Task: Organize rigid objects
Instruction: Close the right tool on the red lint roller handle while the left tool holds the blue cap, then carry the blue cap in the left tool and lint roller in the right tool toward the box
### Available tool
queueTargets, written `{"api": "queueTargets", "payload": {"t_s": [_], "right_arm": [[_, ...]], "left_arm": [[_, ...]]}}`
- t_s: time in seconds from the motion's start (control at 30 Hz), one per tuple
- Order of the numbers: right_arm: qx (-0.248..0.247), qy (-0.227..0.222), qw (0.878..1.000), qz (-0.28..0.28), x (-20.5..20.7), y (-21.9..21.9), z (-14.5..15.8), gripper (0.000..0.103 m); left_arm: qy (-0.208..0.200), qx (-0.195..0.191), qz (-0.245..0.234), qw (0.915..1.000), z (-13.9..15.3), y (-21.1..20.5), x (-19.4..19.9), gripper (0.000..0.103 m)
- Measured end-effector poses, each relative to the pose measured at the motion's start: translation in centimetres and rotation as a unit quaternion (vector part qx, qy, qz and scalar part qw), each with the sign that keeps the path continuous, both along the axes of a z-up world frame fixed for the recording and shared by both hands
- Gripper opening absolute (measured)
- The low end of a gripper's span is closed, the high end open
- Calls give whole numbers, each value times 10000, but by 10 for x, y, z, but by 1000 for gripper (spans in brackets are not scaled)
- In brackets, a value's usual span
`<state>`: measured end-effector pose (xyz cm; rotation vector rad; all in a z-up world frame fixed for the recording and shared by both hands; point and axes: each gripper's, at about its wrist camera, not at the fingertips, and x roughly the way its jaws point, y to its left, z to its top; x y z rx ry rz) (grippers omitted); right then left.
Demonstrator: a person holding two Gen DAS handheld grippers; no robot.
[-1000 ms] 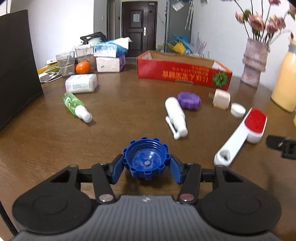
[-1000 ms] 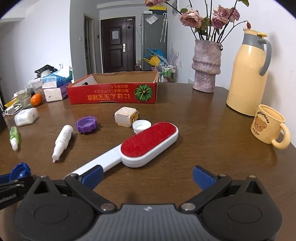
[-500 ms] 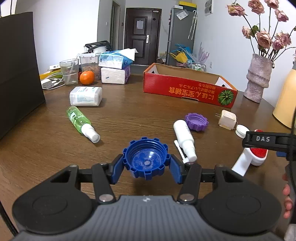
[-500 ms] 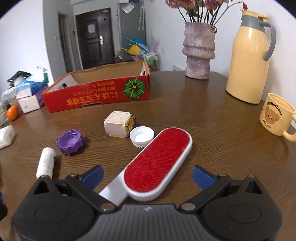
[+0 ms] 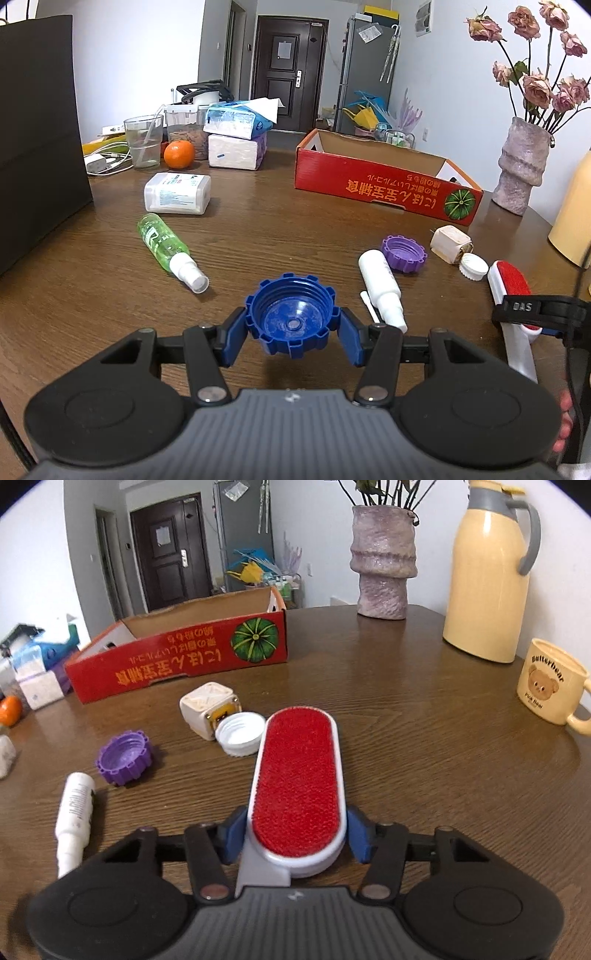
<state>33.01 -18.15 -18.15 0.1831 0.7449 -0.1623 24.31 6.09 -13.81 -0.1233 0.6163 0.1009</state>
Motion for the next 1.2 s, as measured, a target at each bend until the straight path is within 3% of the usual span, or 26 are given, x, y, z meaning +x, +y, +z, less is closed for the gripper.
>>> {"api": "queueTargets", "payload": {"t_s": [0.33,0.63,1.2], "right_arm": [[193,-188,9995,144,-11,-21,5,55],[323,-511,9974,380,-15,-26,30,55],[553,-1095,9901,687,19,-15,69,55]], "left_arm": [[-78,-37,-60,9999,7,-6,9,54],[-243,-52,-100,9996,24,-13,24,54],[-592,-350,-62,9976,62,-22,88,54]]}}
